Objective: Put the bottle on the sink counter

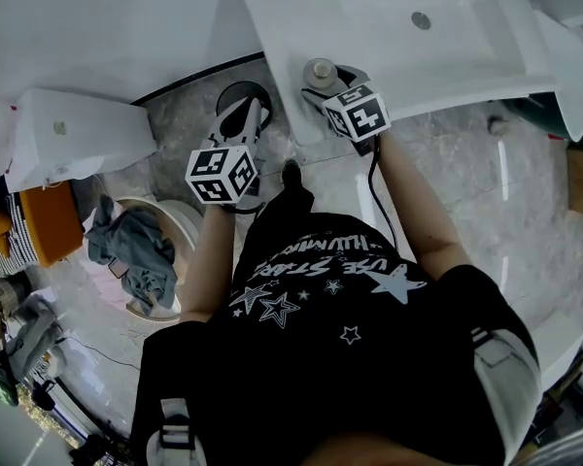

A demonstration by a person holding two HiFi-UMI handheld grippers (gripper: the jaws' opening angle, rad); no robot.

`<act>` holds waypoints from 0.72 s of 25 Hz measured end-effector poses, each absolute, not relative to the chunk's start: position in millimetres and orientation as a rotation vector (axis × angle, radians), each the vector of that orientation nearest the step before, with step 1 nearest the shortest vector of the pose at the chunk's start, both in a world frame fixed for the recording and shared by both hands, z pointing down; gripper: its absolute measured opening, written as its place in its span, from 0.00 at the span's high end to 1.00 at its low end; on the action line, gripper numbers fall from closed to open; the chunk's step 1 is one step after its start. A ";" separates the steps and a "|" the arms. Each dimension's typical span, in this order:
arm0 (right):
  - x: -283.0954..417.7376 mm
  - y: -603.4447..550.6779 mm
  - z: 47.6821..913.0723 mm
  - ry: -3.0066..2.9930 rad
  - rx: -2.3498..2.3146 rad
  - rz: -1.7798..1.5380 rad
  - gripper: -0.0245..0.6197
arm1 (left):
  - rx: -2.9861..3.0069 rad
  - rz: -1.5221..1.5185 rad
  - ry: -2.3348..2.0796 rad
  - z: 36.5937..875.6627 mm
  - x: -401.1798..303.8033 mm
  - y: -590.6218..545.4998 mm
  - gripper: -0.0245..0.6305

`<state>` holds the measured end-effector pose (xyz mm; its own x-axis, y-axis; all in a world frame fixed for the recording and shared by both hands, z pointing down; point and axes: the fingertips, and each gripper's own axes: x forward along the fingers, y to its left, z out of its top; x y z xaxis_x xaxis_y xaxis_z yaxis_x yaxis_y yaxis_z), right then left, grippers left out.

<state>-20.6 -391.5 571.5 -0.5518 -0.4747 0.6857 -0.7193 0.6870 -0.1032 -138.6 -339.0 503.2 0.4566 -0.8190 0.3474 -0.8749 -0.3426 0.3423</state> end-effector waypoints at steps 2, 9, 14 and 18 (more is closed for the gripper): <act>-17.3 -388.0 567.9 -2.260 0.918 0.490 0.46 | 2.232 0.150 -1.424 501.1 -138.2 -334.0 0.95; -4.5 -369.8 547.5 -2.285 0.954 0.459 0.46 | 2.236 0.130 -1.461 489.8 -131.6 -310.0 0.95; 3.8 -352.5 518.7 -2.371 1.007 0.424 0.47 | 2.251 0.118 -1.485 477.6 -119.8 -286.0 0.95; 7.2 -335.2 499.5 -2.435 1.015 0.409 0.49 | 2.270 0.105 -1.509 468.5 -110.6 -267.7 0.95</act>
